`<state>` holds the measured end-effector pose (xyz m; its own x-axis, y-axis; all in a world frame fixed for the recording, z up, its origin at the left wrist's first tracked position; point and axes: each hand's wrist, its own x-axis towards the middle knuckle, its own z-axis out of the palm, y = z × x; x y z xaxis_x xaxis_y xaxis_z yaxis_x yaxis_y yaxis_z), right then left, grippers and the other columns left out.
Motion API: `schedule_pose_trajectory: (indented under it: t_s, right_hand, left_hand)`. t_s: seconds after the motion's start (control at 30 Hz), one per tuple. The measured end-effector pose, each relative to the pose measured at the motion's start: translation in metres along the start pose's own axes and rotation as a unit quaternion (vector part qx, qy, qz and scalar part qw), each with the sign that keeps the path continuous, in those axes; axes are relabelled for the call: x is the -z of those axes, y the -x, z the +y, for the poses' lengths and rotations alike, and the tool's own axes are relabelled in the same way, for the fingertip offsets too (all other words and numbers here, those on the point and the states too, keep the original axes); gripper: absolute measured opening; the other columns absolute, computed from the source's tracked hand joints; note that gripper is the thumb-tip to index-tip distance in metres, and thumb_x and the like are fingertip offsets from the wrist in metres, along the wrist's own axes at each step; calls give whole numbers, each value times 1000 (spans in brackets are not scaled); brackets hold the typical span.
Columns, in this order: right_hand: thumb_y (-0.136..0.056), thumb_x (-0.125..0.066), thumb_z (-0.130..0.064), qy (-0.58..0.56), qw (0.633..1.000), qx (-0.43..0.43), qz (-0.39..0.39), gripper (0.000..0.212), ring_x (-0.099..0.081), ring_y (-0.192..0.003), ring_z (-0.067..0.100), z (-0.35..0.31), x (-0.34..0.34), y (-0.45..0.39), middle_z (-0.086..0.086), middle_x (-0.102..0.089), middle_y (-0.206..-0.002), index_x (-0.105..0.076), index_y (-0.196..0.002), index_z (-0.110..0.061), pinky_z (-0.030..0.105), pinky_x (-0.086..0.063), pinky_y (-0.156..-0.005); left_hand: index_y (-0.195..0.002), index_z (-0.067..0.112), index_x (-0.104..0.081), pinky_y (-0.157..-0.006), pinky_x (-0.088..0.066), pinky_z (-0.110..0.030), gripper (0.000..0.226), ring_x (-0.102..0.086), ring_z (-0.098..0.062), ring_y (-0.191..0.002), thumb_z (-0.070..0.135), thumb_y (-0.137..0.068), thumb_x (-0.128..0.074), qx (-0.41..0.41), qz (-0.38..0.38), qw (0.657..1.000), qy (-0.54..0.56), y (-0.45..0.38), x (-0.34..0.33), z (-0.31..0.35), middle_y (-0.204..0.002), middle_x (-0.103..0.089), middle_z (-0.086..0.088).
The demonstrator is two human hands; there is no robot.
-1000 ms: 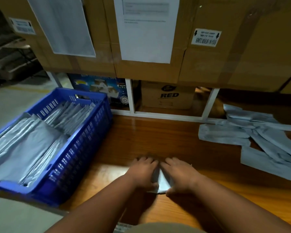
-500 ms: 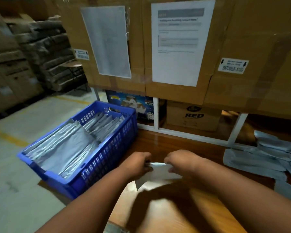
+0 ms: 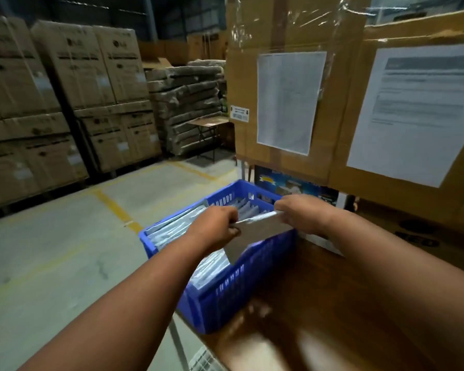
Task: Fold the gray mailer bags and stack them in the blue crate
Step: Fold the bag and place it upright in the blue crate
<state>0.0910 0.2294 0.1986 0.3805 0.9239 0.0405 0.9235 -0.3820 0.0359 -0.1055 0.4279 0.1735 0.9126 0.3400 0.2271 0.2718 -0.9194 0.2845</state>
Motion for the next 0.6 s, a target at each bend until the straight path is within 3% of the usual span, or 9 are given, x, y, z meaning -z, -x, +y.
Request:
schedule_pose_trajectory:
  t_s: [0.2,0.3,0.4,0.47,0.6]
  right_hand:
    - [-102,-53,-25,12,999,40,-24,20,-55,-94,23,-51,-14,-100,-10,-53,-93,-49,-85,-36,48,-52,-85]
    - [-101,-52,-17,16,997,61,-54,30,-54,-91,25,-79,-32,-138,-6,-53,-93,-43,-79,-35,44,-49,-80]
    - [-103,-50,-18,49,991,94,-80,15,-59,-103,32,-107,-53,-169,3,-61,-108,-55,-99,-31,46,-51,-85]
    - [-103,-50,-19,78,987,111,-84,16,-60,-108,35,-119,-72,-187,7,-64,-117,-61,-113,-26,45,-51,-87]
    - [-99,-52,-9,106,983,120,-90,21,-60,-110,34,-132,-95,-207,6,-65,-117,-56,-103,-29,39,-47,-85]
  left_hand:
    - [-78,28,-52,-70,-52,-37,24,-64,-30,-88,30,-83,-75,93,14,995,-43,27,17,-91,-88,-67,0]
    - [-78,27,-51,-65,-41,-33,23,-65,-29,-92,30,-83,-73,126,1,990,-69,41,12,-131,-93,-70,-2]
    - [-80,28,-53,-67,-39,-33,18,-66,-29,-98,28,-84,-71,134,-23,987,-92,52,7,-160,-100,-72,-2]
    - [-80,28,-54,-67,-40,-33,15,-66,-28,-99,26,-84,-68,146,-39,984,-94,57,4,-173,-101,-72,-2]
    - [-73,27,-51,-66,-39,-30,16,-67,-28,-96,23,-80,-64,166,-48,982,-83,60,-1,-187,-97,-71,-1]
